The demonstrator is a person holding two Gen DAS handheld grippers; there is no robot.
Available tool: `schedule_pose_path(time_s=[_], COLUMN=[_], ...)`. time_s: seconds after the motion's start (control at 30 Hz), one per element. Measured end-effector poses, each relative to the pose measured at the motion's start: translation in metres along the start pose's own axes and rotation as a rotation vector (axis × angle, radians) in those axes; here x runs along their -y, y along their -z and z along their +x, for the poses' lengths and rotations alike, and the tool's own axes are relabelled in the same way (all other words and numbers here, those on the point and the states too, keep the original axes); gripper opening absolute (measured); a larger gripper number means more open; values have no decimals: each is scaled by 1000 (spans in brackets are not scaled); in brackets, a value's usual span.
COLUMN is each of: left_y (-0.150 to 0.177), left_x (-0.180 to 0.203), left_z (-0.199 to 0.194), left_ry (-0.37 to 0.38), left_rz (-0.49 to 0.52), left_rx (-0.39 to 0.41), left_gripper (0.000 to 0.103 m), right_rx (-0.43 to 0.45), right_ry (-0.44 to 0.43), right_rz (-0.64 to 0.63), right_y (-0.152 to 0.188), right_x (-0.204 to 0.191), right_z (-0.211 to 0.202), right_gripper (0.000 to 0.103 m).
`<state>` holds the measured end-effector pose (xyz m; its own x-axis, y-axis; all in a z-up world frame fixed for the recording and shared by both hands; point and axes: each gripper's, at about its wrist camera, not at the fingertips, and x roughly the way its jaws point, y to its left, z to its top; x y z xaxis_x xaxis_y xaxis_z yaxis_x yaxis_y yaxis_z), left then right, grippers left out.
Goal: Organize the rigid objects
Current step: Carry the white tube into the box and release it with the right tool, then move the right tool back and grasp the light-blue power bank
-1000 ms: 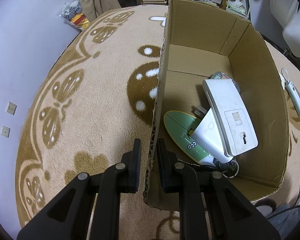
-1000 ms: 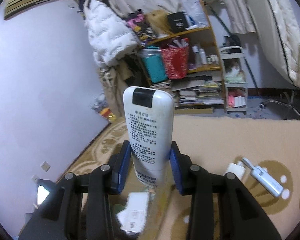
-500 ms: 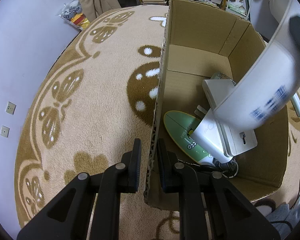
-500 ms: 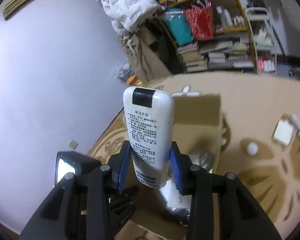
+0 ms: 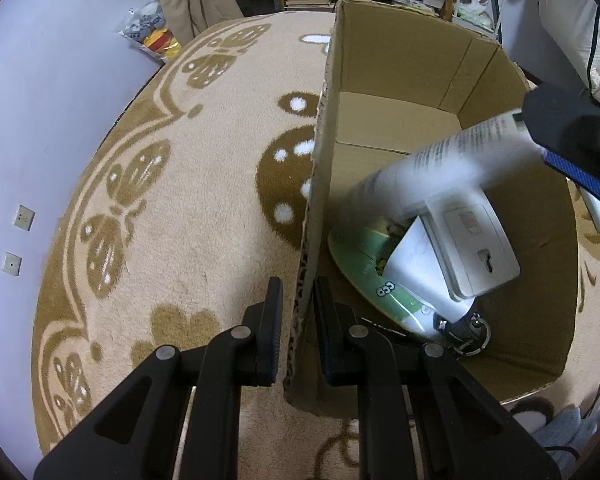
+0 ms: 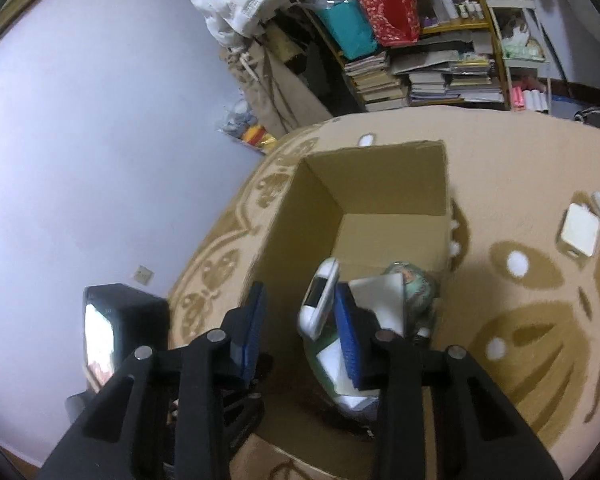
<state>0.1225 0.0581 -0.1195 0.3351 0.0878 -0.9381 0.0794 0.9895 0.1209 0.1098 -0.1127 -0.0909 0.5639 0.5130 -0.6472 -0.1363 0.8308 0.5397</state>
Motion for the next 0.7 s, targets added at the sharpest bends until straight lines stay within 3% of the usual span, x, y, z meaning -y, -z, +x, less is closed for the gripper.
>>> schedule_pose_path(time_s=[0.27,0.33,0.4,0.7], left_y=[1,0,0,-1], left_x=[1,0,0,1], left_z=[1,1,1,3], left_ry=[1,5,4,1], left_rz=[1,-2,-1,-1], left_rx=[-1,-2,-1,-1], left_gripper=[16,16,16,16], right_rx=[22,31,58,27], right_ry=[62,82,114,251], right_rz=[-62,-67,-70,-119], right_y=[-6,-11,-17,-44], right_x=[-3,-1,5,44], right_z=[-11,-15,-22,-31], right_gripper=[41,63,70,75])
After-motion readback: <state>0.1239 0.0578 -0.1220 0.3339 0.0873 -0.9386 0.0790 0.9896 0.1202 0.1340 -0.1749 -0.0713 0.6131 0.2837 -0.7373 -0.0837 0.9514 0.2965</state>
